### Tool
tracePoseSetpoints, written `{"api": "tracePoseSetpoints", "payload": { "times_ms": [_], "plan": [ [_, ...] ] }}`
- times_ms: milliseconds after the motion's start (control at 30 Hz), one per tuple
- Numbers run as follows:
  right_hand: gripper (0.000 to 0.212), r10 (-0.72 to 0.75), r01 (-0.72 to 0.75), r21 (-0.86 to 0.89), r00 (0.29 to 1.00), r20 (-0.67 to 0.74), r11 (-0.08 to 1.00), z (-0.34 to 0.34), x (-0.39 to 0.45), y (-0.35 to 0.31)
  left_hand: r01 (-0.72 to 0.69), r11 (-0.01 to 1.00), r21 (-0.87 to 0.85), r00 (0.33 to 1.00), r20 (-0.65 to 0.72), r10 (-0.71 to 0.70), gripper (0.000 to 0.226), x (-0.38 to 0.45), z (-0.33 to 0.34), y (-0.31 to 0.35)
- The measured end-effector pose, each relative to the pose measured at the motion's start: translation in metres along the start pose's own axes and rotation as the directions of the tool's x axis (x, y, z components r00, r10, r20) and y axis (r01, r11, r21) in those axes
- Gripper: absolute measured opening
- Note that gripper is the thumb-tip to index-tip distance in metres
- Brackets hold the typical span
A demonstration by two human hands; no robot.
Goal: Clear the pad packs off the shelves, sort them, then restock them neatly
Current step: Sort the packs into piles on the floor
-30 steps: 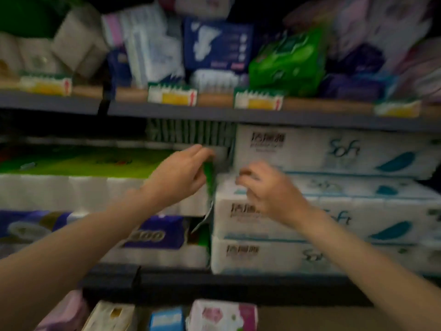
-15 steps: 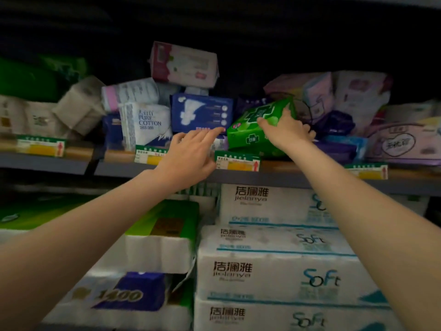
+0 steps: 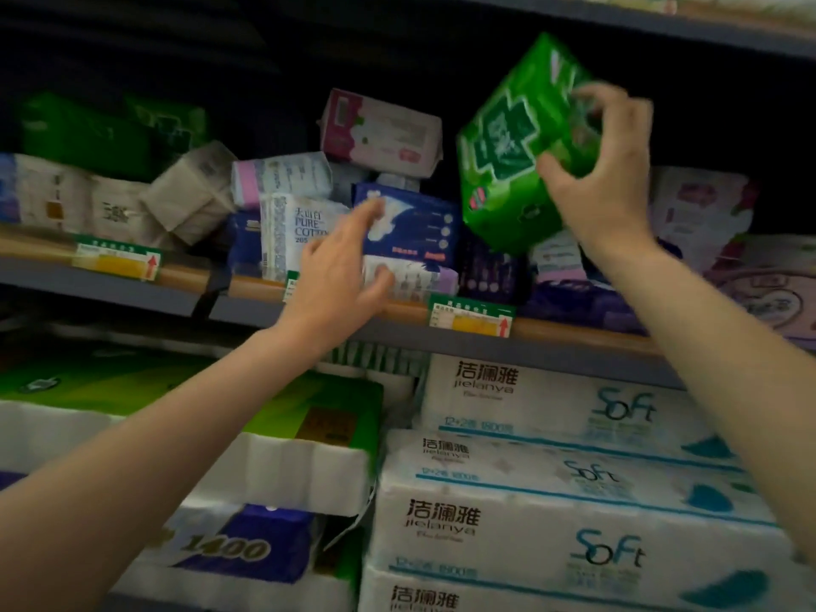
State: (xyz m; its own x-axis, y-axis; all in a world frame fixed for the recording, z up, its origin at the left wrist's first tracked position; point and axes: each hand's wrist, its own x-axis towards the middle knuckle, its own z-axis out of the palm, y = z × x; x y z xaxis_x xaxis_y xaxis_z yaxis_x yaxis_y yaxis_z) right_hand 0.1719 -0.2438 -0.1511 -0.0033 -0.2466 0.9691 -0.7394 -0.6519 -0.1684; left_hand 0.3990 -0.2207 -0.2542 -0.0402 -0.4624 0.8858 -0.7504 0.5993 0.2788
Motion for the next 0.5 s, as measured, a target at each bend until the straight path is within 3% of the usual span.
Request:
{"api": "tracePoseSetpoints", "payload": {
  "times_ms": [33, 100, 167, 200, 267, 300, 367, 400, 433, 500],
  "plan": [
    [0.050, -0.057, 0.051, 0.084, 0.996, 0.063, 0.995, -0.008, 0.005, -0.013, 0.041, 0.996, -0.075, 0.997, -0.062, -0.046, 0.062, 0.003, -0.005, -0.001],
    [0.052, -0.145, 0.077, 0.215, 0.935, 0.325, 0.974, -0.020, 0.009, -0.039, 0.075, 0.983, -0.166, 0.982, -0.157, -0.102, 0.064, 0.006, -0.022, -0.003],
    [0.053, -0.195, 0.020, 0.280, 0.767, 0.611, 0.960, -0.024, 0.005, -0.062, -0.008, 0.984, -0.178, 0.988, -0.153, -0.020, 0.070, 0.010, -0.049, -0.004],
    [0.054, -0.212, -0.014, 0.291, 0.653, 0.727, 0.957, -0.022, -0.001, -0.072, -0.062, 0.980, -0.189, 0.996, -0.071, 0.049, 0.075, 0.011, -0.065, -0.005],
    [0.059, -0.270, -0.029, 0.315, 0.444, 0.854, 0.949, -0.014, -0.019, -0.088, -0.021, 0.973, -0.232, 0.960, 0.269, 0.085, 0.090, 0.012, -0.097, -0.007],
    [0.063, -0.298, -0.055, 0.342, 0.377, 0.877, 0.938, -0.008, -0.026, -0.093, 0.086, 0.973, -0.215, 0.877, 0.480, 0.029, 0.098, 0.010, -0.110, -0.009],
    [0.064, -0.334, -0.149, 0.397, 0.327, 0.884, 0.905, 0.006, -0.039, -0.103, 0.360, 0.925, -0.122, 0.573, 0.811, -0.116, 0.103, 0.002, -0.128, -0.014],
    [0.063, -0.347, -0.189, 0.422, 0.330, 0.878, 0.887, 0.013, -0.043, -0.108, 0.456, 0.886, -0.084, 0.441, 0.886, -0.143, 0.102, -0.004, -0.133, -0.018],
    [0.063, -0.357, -0.228, 0.440, 0.328, 0.875, 0.869, 0.020, -0.045, -0.111, 0.507, 0.860, -0.065, 0.383, 0.910, -0.157, 0.097, -0.009, -0.135, -0.022],
    [0.063, -0.380, -0.307, 0.468, 0.306, 0.873, 0.829, 0.035, -0.047, -0.118, 0.553, 0.832, -0.043, 0.409, 0.884, -0.226, 0.084, -0.017, -0.141, -0.031]
  ]
}}
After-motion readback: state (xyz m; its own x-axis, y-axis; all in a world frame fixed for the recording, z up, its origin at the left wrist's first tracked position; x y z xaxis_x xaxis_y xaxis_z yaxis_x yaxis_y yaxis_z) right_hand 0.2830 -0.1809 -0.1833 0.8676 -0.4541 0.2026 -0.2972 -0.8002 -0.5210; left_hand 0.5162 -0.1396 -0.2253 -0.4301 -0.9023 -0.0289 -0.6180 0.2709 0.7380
